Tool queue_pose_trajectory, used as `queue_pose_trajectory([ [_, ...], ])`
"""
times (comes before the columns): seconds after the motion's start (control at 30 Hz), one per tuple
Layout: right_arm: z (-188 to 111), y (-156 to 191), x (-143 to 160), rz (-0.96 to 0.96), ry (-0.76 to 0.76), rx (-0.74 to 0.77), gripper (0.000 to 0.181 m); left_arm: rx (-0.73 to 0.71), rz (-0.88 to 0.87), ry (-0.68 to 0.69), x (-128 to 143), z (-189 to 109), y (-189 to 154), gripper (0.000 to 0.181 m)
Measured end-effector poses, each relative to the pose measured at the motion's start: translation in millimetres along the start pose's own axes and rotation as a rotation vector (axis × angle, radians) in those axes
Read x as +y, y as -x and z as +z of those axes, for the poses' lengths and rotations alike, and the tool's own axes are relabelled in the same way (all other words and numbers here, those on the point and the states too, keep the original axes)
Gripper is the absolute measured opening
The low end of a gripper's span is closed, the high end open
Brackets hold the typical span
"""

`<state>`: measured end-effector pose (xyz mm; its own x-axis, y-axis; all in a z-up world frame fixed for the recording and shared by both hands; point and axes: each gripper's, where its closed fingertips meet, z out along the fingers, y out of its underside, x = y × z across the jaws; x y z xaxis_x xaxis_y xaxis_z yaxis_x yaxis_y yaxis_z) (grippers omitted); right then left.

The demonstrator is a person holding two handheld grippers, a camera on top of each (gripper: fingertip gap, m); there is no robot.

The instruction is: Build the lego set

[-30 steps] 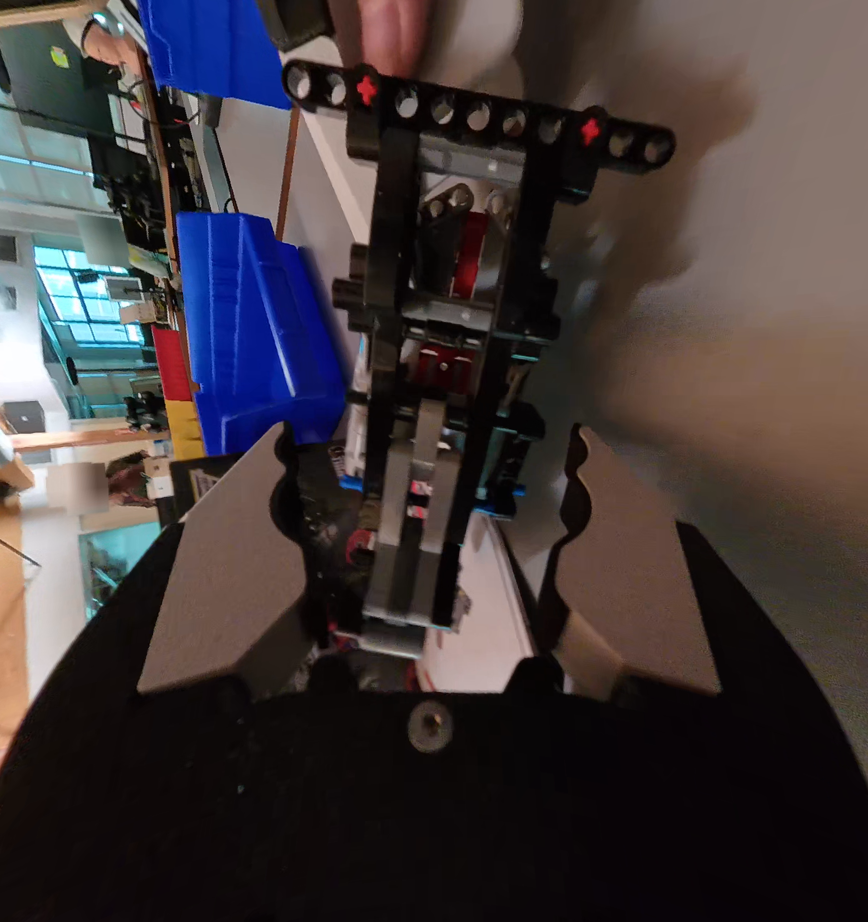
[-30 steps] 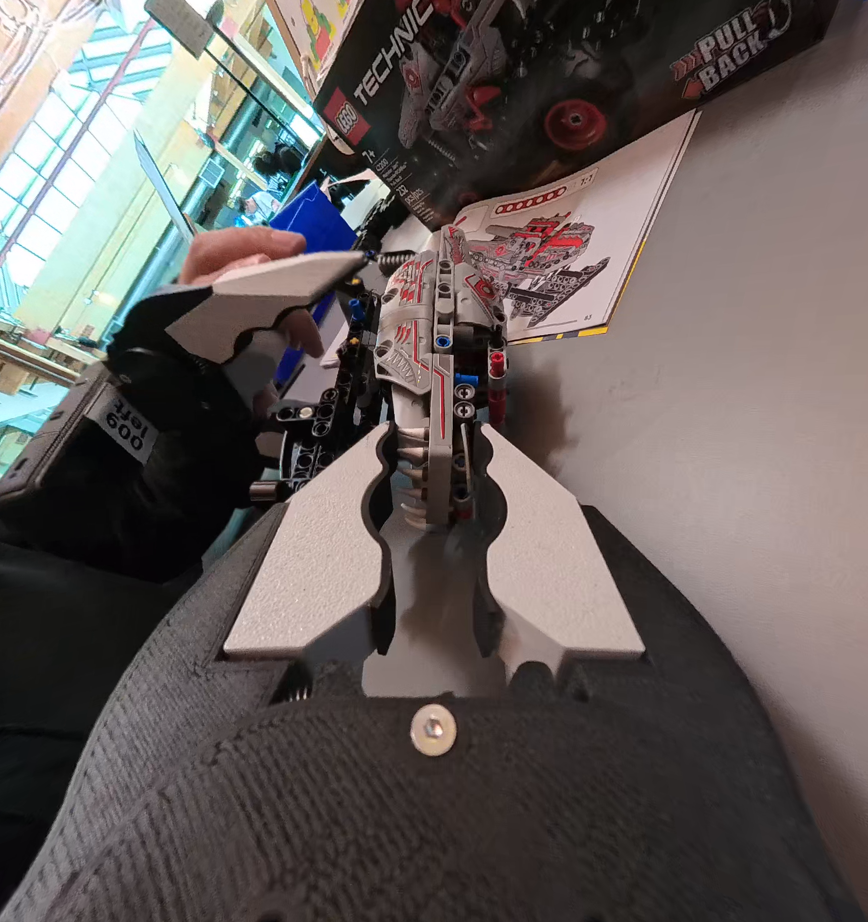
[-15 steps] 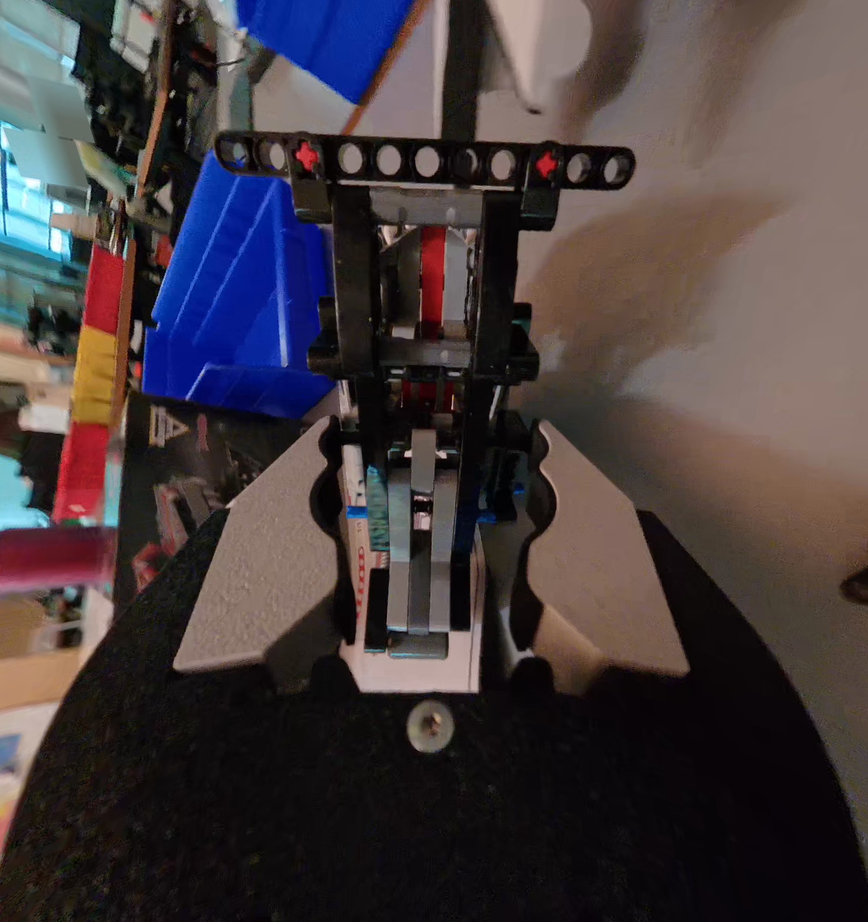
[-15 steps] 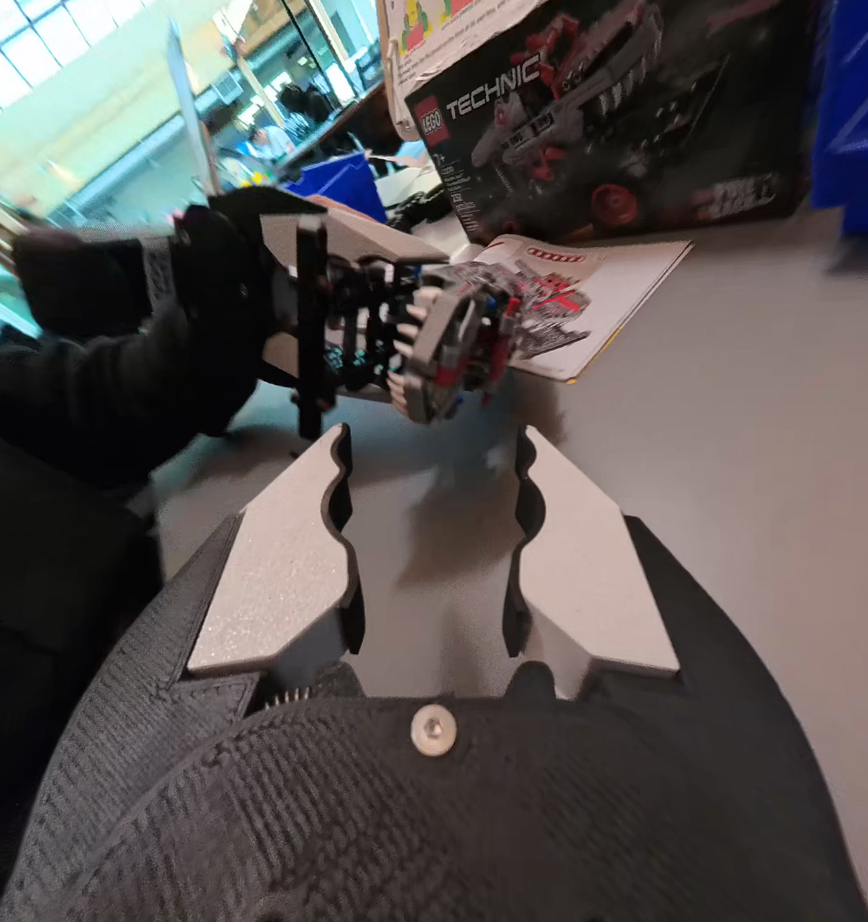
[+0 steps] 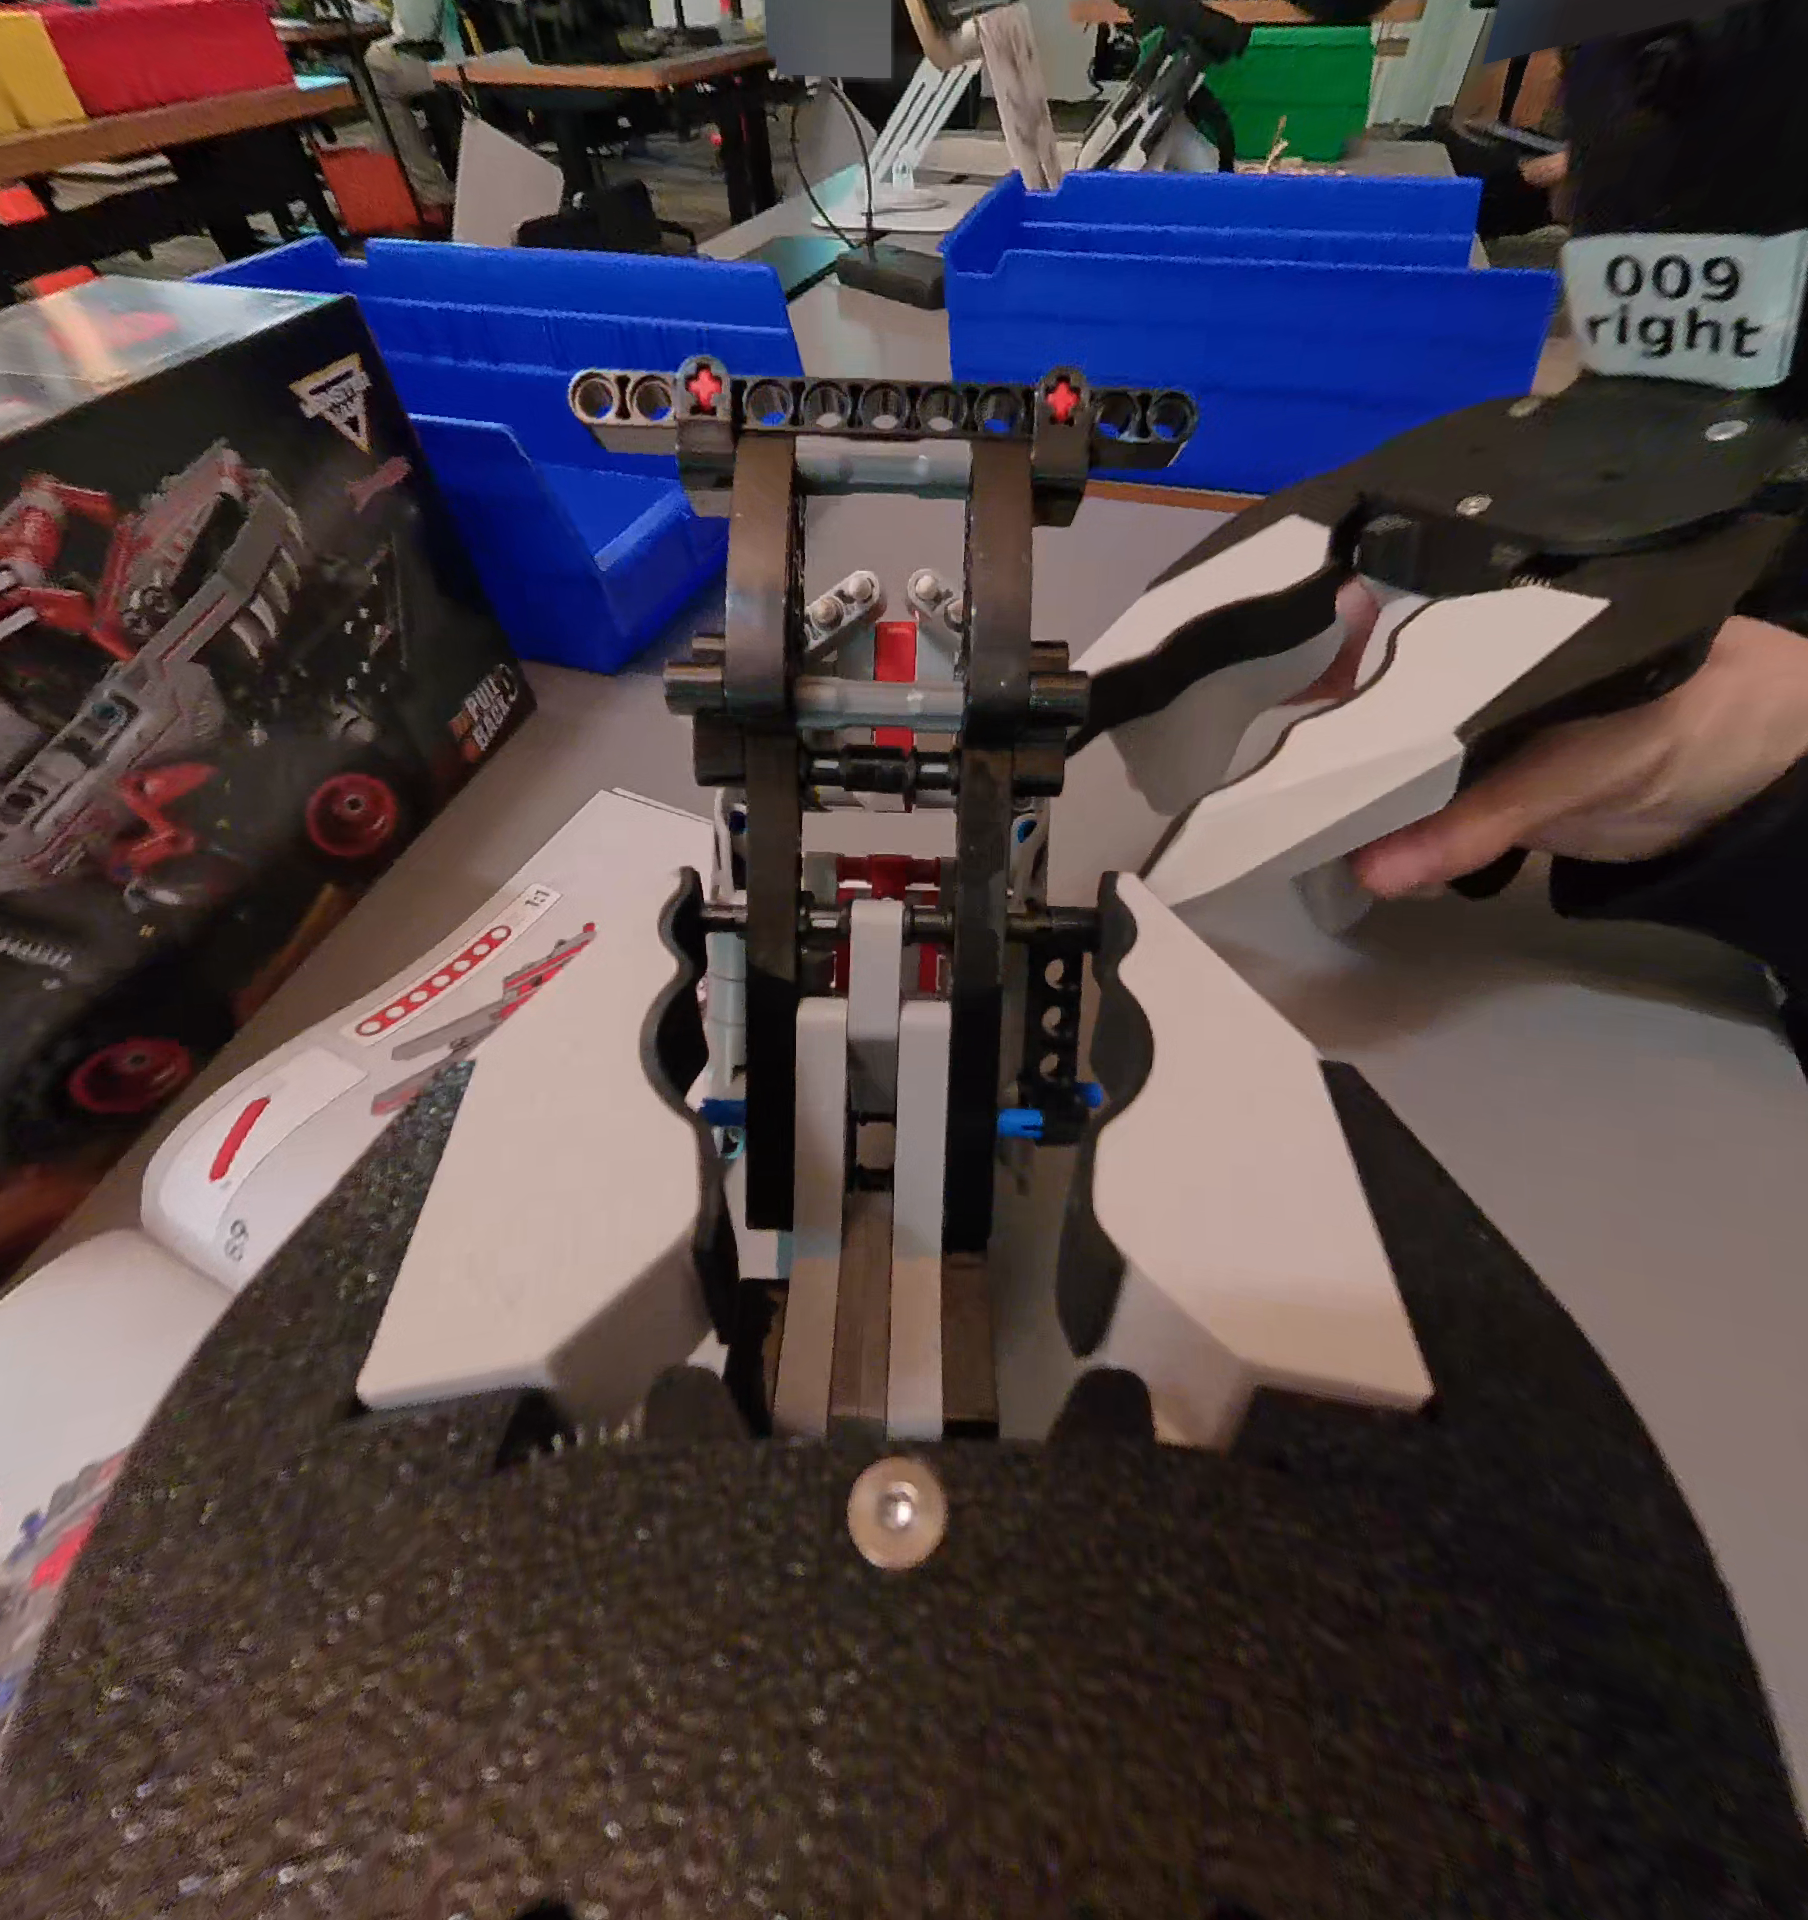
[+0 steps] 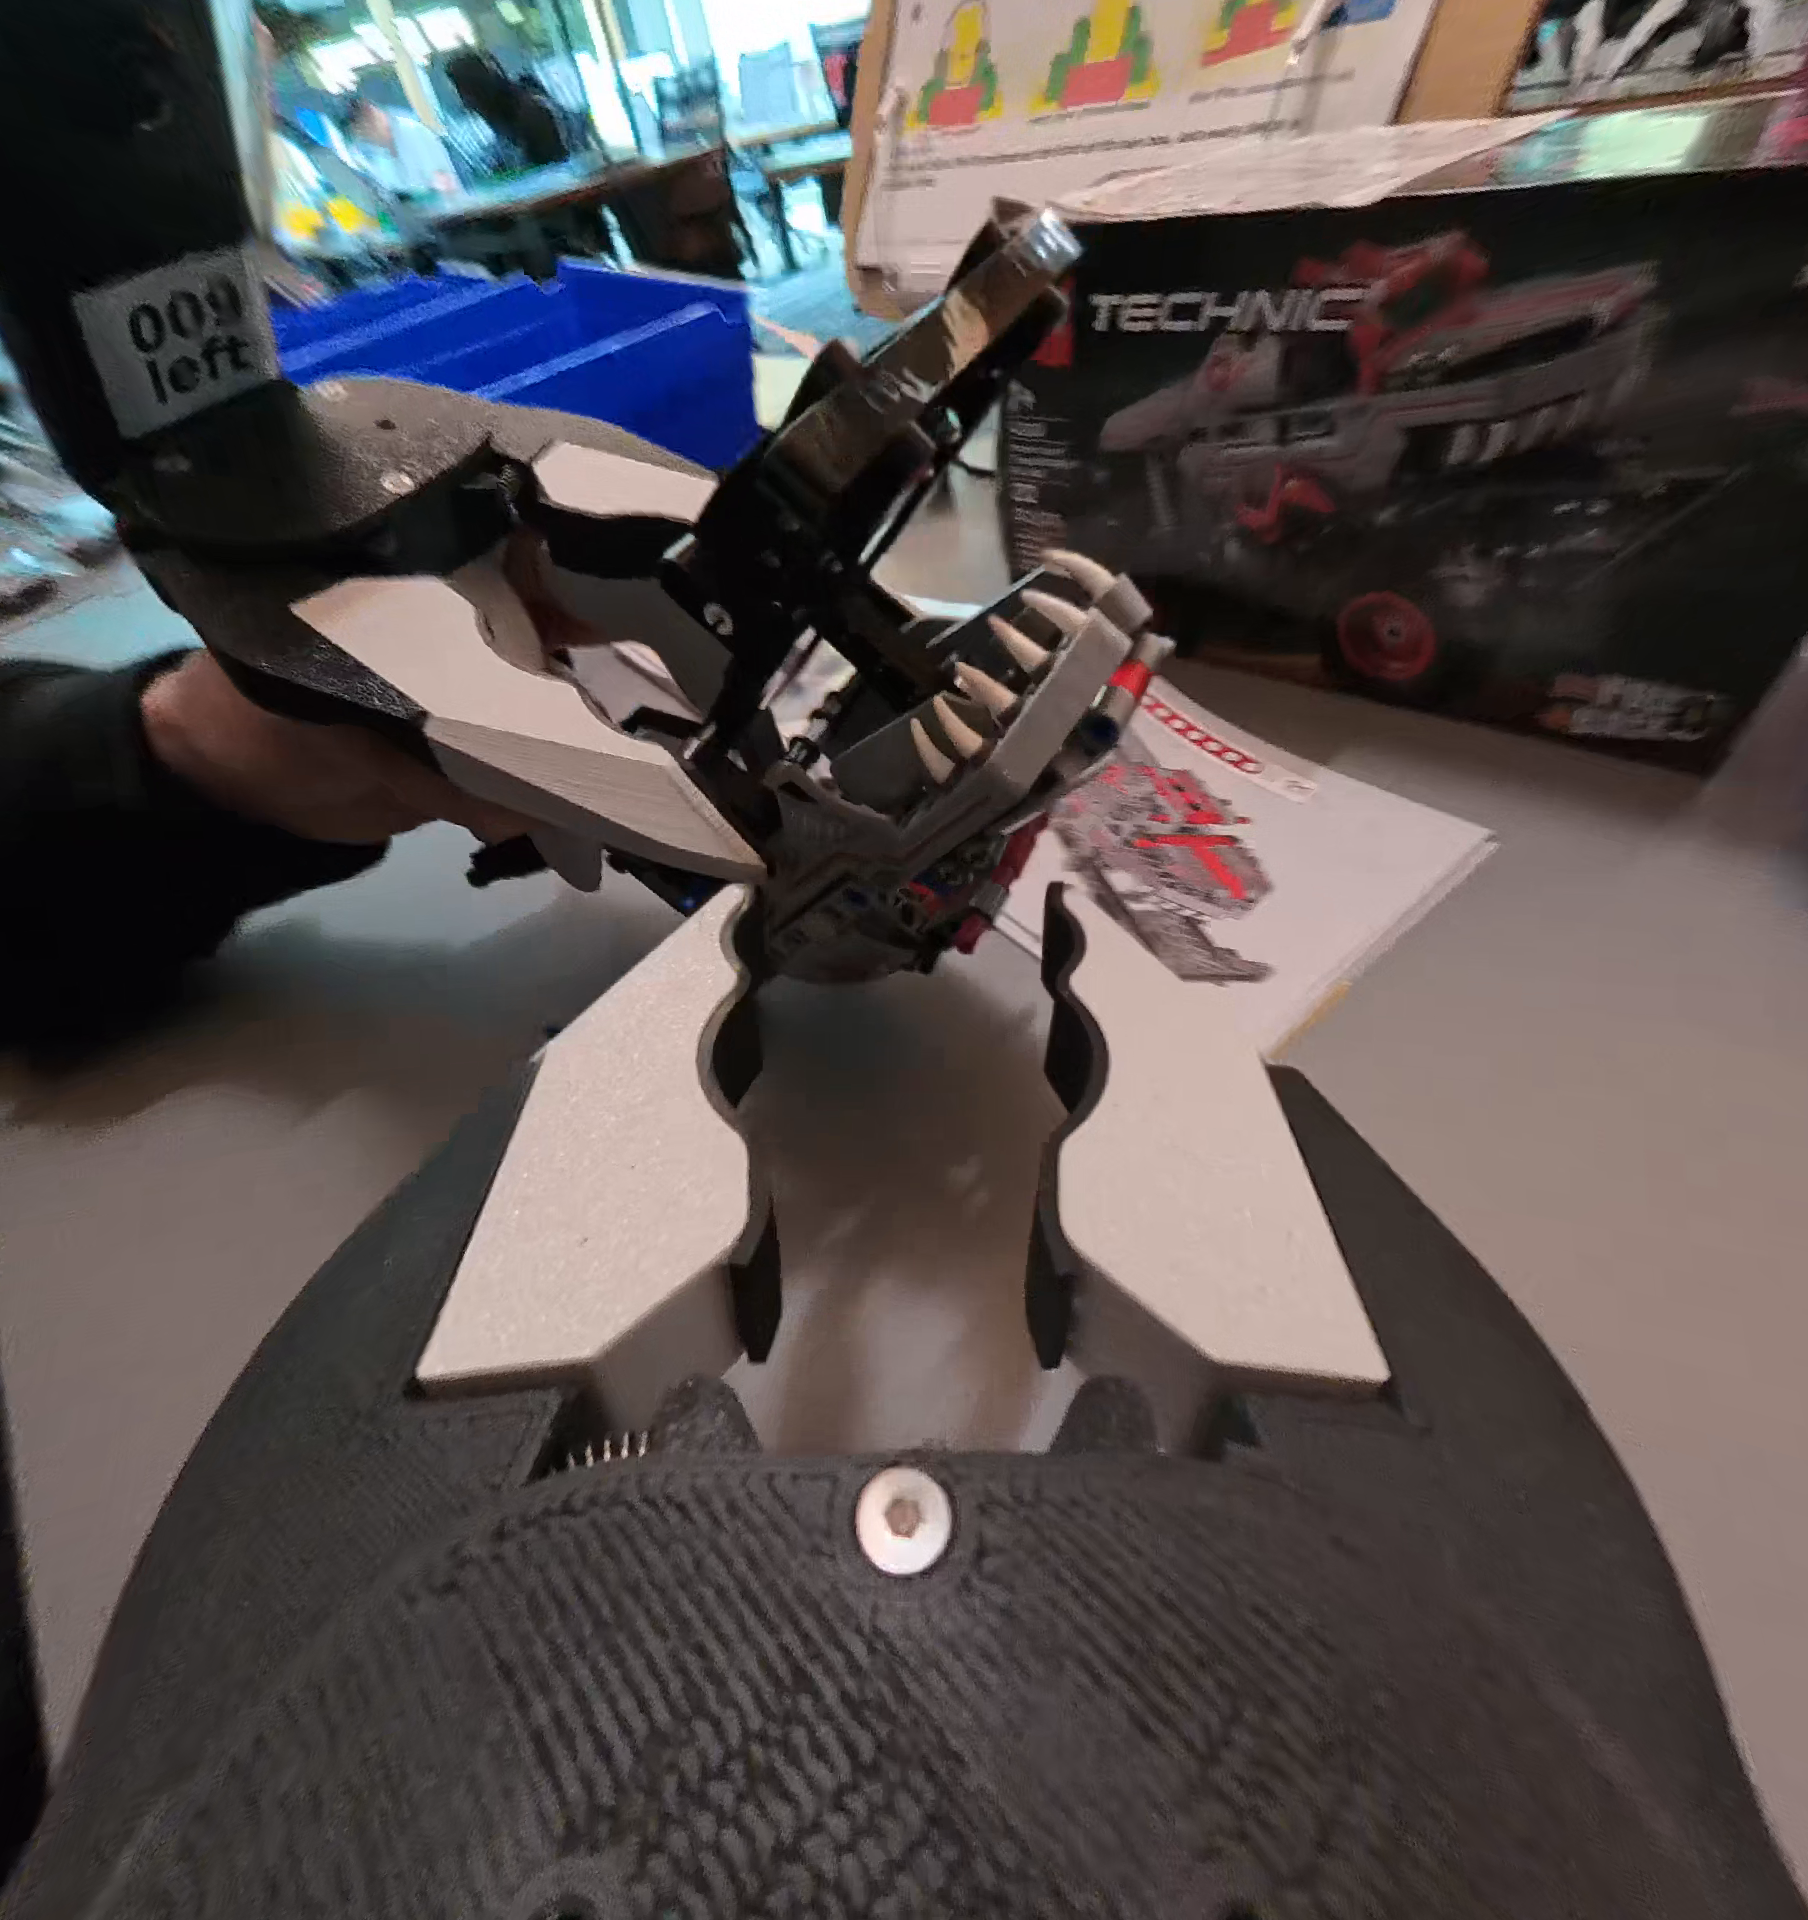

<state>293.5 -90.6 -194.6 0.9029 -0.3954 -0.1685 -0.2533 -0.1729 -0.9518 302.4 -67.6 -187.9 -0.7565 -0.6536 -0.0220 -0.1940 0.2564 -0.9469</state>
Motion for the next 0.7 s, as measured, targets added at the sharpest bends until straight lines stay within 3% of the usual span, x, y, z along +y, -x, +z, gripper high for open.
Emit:
queue_pose_trajectory([
  [0.23,18,27,0,0.086,-0.064,-0.174,0.054,-0.193,0.167,-0.146,-6,-26,4,0.073],
  [0.33,18,34,2,0.098,-0.044,-0.23,0.038,-0.29,0.23,-0.154,-4,-32,7,0.073],
  [0.43,16,32,2,0.167,-0.041,-0.252,0.036,-0.329,0.288,-0.165,-1,-35,5,0.073],
  [0.53,18,29,-11,0.268,-0.126,-0.25,0.053,-0.337,0.302,-0.188,0,-36,3,0.073],
  [0.7,35,40,-16,0.333,-0.135,-0.267,0.05,-0.394,0.301,-0.199,-1,-37,7,0.073],
])
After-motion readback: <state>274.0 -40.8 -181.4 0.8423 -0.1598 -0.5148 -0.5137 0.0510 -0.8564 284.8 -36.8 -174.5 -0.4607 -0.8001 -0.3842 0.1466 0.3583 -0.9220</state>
